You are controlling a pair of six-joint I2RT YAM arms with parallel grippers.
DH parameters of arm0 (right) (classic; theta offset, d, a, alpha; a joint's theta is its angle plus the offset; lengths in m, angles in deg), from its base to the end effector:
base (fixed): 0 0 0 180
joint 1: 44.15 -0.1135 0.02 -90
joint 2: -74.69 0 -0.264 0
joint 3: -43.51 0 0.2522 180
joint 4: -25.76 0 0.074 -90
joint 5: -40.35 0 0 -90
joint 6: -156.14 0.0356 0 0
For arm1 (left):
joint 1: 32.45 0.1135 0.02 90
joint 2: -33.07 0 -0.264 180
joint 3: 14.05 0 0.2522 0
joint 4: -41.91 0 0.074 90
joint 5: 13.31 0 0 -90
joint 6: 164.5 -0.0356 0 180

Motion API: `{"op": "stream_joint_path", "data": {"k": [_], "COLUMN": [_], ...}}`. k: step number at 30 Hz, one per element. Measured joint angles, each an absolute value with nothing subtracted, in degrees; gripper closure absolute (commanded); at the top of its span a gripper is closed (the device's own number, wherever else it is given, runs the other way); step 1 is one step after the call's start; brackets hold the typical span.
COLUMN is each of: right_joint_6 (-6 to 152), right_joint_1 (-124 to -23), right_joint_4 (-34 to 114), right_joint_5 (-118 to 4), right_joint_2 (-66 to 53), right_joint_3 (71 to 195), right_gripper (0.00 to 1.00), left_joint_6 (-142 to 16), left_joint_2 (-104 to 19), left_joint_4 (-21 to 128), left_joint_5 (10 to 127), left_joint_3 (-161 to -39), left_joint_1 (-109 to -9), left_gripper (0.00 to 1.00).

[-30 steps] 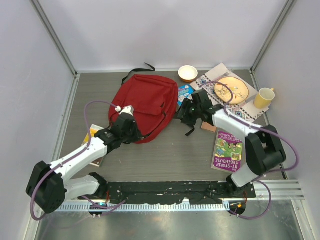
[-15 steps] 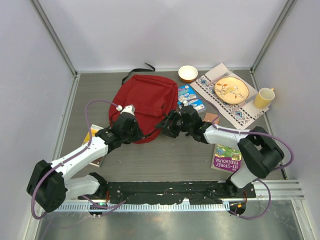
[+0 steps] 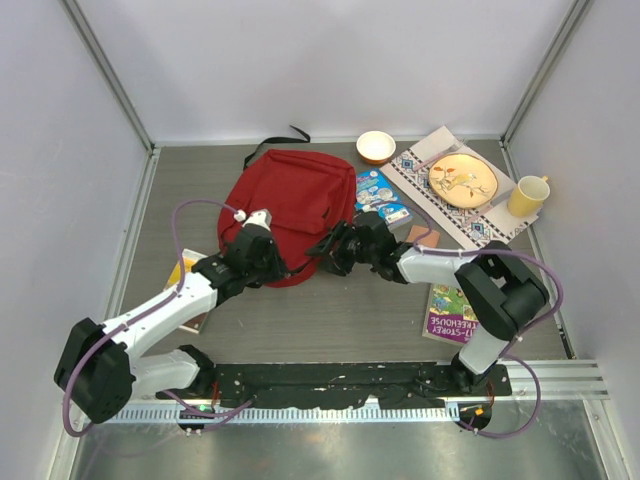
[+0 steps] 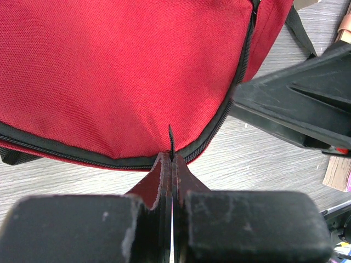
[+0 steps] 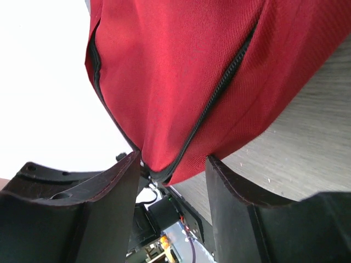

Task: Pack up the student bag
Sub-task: Unzip the student bag at the center of the board.

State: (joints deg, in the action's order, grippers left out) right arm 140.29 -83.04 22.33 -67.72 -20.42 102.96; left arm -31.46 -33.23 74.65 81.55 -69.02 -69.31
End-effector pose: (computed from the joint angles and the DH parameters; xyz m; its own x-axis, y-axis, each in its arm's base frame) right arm 0.2574 0.2218 0.1719 -0.8840 0.4619 -0.0719 0.1805 0.4792 0.8589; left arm 0.1937 -0.1414 0.2295 -0.7814 -0.2641 -0.5653 0.0214 0.8941 -0.4473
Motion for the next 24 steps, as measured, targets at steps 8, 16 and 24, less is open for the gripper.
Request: {"op": "stream_joint_path", "data": {"k": [8,16,24], "right_joint_6": [141.82,138.89,127.35], "right_joint_1": [-83.04,-82.48,-79.39], "right_joint_4": [21.04,22.72,34.42], "right_joint_5": [-68.76,-68.74,-67.58], "right_joint_2": [-28.53,-28.35,-24.94], "right_joint_3": [106.68,107.99,115.59], "right_gripper": [0.82,0.99,0.99], "left_joint_6": [-31.83,-33.21,-34.80], "left_joint_2": [-33.80,-33.82,-31.68], "left_joint_4": [74.50,74.87,79.83], "left_joint_5": [81.57,81.88,89.33], "left_joint_3": [-69.85,-70.07,-70.77], "left_joint_1": [-69.59,-69.75,-69.97], "left_gripper": [1.00,1.00,1.00]}}
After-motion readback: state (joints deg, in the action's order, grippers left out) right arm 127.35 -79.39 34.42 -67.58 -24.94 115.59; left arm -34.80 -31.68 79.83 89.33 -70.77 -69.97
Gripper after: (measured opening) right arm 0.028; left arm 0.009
